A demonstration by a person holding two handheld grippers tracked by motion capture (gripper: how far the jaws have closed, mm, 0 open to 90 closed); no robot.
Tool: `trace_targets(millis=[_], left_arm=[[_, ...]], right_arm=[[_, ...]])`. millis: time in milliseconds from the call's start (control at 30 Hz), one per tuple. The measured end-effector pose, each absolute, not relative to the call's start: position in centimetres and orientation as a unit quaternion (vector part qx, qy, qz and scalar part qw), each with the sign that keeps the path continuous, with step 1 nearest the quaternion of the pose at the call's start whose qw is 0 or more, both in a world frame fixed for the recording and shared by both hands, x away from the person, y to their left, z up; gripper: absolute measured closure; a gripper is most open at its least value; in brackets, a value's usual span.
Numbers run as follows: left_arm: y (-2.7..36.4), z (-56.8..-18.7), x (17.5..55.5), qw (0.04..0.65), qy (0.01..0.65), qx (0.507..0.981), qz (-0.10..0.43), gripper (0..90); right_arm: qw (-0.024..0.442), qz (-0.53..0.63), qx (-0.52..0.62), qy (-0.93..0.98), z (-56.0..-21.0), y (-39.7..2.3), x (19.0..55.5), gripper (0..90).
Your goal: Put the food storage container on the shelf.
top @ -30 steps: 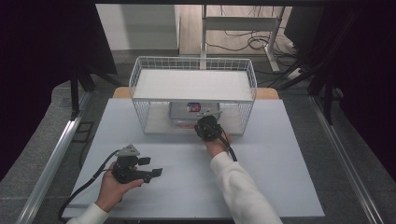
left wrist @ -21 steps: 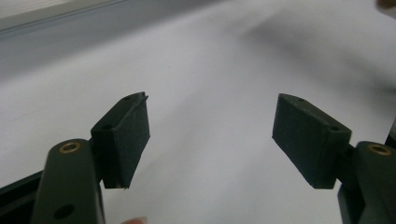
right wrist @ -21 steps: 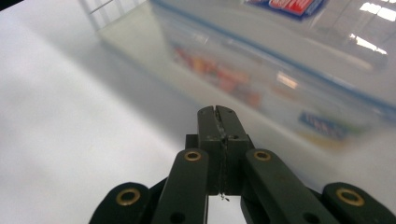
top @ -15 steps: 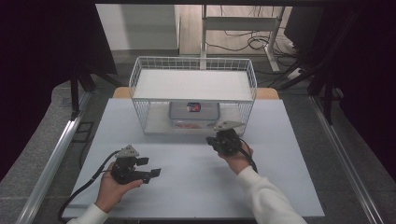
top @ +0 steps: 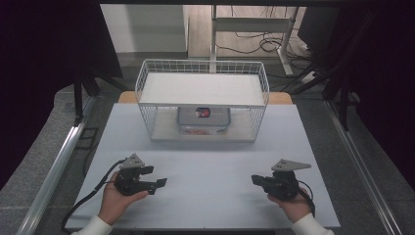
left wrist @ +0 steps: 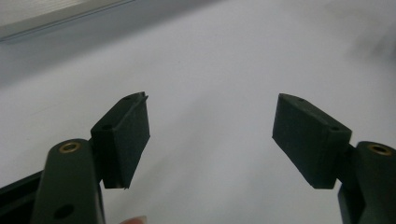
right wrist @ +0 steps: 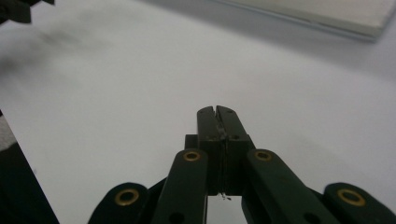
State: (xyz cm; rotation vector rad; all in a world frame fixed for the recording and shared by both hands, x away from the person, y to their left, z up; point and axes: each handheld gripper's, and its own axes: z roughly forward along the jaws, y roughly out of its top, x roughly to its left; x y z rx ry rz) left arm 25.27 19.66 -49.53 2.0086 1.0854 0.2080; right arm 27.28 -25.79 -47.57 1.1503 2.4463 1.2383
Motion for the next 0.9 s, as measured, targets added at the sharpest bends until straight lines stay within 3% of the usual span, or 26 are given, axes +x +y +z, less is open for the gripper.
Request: trace_targets(millis=[233, 267, 300, 400, 567, 900], left_arm=[[19.67, -49.55, 25.20, 0.409, 0.431, 0.799, 0.092, 26.7], [19.68, -49.56, 25.19, 0.408, 0.430, 0.800, 0.094, 26.7], [19.71, -49.58, 25.20, 0.406, 0.429, 0.801, 0.096, 26.6], [19.69, -49.62, 25.24, 0.407, 0.427, 0.802, 0.094, 26.1], [19.66, -49.68, 25.26, 0.405, 0.427, 0.803, 0.095, 25.8], [19.63, -49.75, 25.30, 0.402, 0.427, 0.804, 0.096, 25.6]], right_arm=[[0.100, 0.411, 0.395, 0.816, -47.82, -27.31, 26.88, 80.6], [0.104, 0.410, 0.393, 0.817, -47.88, -27.22, 26.97, 74.4], [0.115, 0.408, 0.394, 0.815, -47.97, -26.94, 27.03, 54.8], [0.130, 0.411, 0.400, 0.809, -48.04, -26.77, 27.11, 42.3], [0.140, 0.416, 0.406, 0.802, -48.11, -26.92, 27.15, 32.9], [0.126, 0.419, 0.410, 0.800, -48.46, -26.49, 27.18, 30.4]])
